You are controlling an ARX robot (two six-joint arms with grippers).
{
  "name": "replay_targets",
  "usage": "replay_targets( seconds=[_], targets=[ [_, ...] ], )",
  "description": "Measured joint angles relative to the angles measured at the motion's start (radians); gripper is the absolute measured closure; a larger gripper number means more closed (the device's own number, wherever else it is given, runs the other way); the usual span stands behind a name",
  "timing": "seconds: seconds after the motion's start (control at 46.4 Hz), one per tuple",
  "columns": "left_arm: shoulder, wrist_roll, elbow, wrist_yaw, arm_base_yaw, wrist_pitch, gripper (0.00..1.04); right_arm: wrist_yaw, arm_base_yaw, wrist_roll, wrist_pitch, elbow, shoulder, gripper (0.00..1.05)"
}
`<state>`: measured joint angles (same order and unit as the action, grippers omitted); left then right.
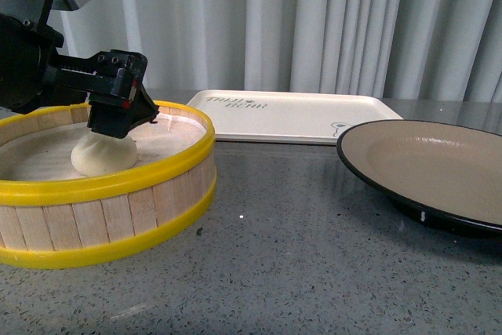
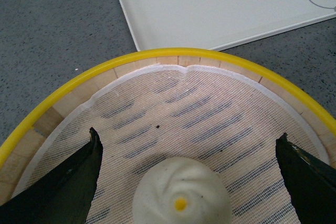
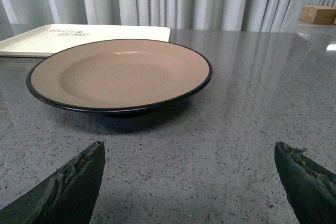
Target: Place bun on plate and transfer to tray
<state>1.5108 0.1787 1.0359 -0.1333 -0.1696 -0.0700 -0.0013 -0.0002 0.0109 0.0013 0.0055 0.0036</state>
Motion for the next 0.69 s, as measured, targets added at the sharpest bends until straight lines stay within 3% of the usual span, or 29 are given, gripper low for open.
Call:
replay_targets(
  seconds=[0.69],
  targets=[
    [0.056,-0.004,0.000,0.012,0.024,0.039,0.07,0.000,0.000,0.000,0.000,0.000,0.000,0.08]
  ],
)
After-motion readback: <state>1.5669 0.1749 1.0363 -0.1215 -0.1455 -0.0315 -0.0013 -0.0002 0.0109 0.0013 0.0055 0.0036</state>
